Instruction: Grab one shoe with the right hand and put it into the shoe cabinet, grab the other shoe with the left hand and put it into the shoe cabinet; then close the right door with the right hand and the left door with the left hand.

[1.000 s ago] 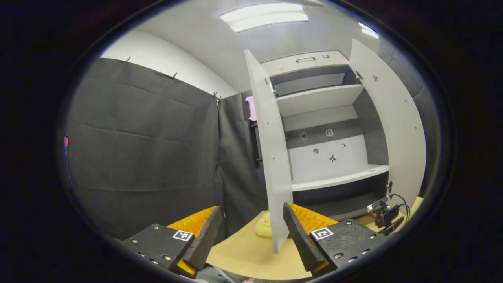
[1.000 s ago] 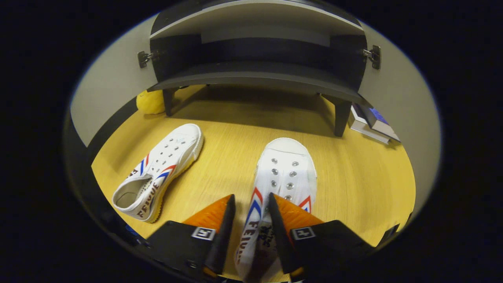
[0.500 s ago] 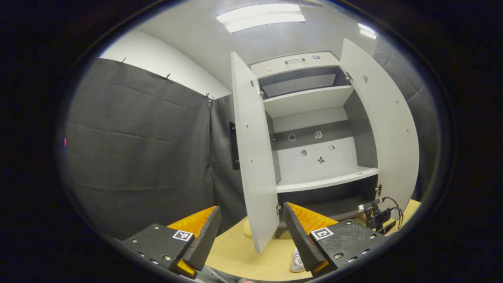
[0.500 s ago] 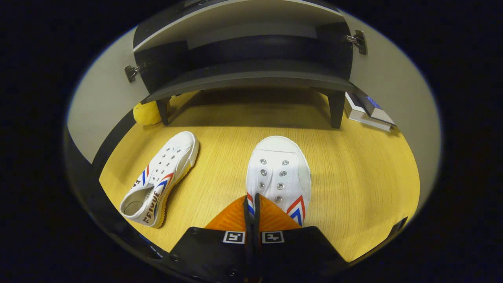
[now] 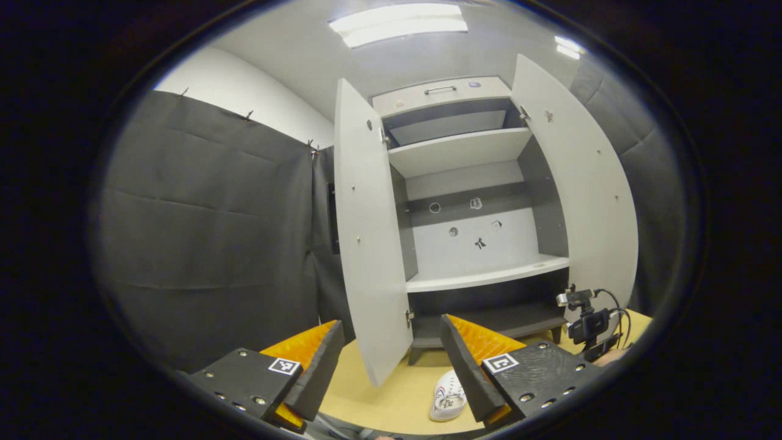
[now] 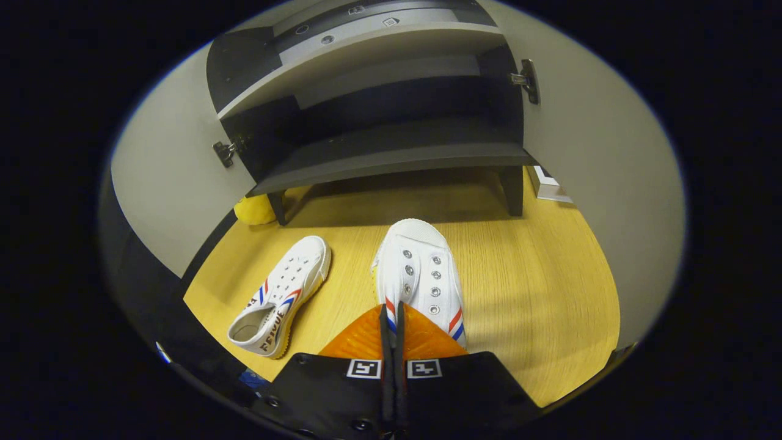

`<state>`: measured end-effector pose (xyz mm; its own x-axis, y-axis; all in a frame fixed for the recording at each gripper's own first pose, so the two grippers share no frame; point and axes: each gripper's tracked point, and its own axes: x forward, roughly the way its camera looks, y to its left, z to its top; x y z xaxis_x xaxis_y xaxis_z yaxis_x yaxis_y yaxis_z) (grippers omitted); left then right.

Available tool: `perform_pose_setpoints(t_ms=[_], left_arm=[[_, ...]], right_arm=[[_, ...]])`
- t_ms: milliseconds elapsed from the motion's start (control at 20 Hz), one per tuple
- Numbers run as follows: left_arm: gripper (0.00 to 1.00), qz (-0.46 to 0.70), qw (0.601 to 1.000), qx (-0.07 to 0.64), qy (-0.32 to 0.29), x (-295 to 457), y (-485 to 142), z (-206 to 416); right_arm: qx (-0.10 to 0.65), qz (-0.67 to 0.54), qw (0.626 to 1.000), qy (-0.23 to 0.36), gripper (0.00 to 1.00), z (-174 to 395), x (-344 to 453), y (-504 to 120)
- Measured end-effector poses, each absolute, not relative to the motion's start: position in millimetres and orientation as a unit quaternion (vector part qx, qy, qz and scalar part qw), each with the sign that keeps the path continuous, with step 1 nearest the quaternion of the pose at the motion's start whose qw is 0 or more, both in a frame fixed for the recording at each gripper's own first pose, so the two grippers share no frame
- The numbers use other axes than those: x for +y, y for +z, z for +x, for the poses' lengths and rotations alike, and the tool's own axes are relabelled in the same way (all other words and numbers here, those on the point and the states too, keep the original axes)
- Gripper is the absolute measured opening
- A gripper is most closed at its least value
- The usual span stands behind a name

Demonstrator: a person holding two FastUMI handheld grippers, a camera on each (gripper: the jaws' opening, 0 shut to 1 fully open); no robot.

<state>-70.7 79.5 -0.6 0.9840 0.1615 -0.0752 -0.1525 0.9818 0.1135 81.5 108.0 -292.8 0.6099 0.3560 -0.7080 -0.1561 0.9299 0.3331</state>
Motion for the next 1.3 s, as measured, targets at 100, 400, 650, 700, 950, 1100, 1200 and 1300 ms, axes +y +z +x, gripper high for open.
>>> perform_pose_setpoints(t_ms=[100,400,650,700,950,1100,1200,1300], left_arm=[[0.93,0.043,0.996,0.046,0.066,76.9,-3.1,-67.4],[0.94,0.008,0.998,0.039,0.049,83.4,-9.2,-32.5],[0.94,0.002,0.999,0.035,0.034,86.2,-11.0,-20.0],[0.94,0.001,0.999,0.032,0.031,86.1,-10.6,-19.1],[0.94,0.01,1.0,0.019,0.02,85.5,-7.6,-12.1],[0.94,0.005,1.0,0.015,0.015,86.2,-6.9,-3.0],[0.94,0.006,1.0,0.012,0.012,88.0,-8.0,-1.5],[0.94,0.008,1.0,0.006,0.009,90.1,-6.8,1.5]], right_arm=[[0.404,0.133,0.893,0.147,0.01,85.5,109.6,-275.5],[0.336,0.152,0.918,0.147,0.01,103.9,110.4,-201.8],[0.292,0.17,0.93,0.144,0.0,120.0,110.3,-147.5],[0.286,0.173,0.931,0.143,0.01,123.3,110.7,-139.1],[0.25,0.178,0.941,0.143,0.01,140.7,110.6,-93.8],[0.22,0.175,0.949,0.14,0.01,156.0,110.4,-64.8],[0.2,0.172,0.955,0.137,0.01,166.0,110.2,-46.5],[0.184,0.172,0.959,0.132,0.01,177.6,110.0,-32.7]])
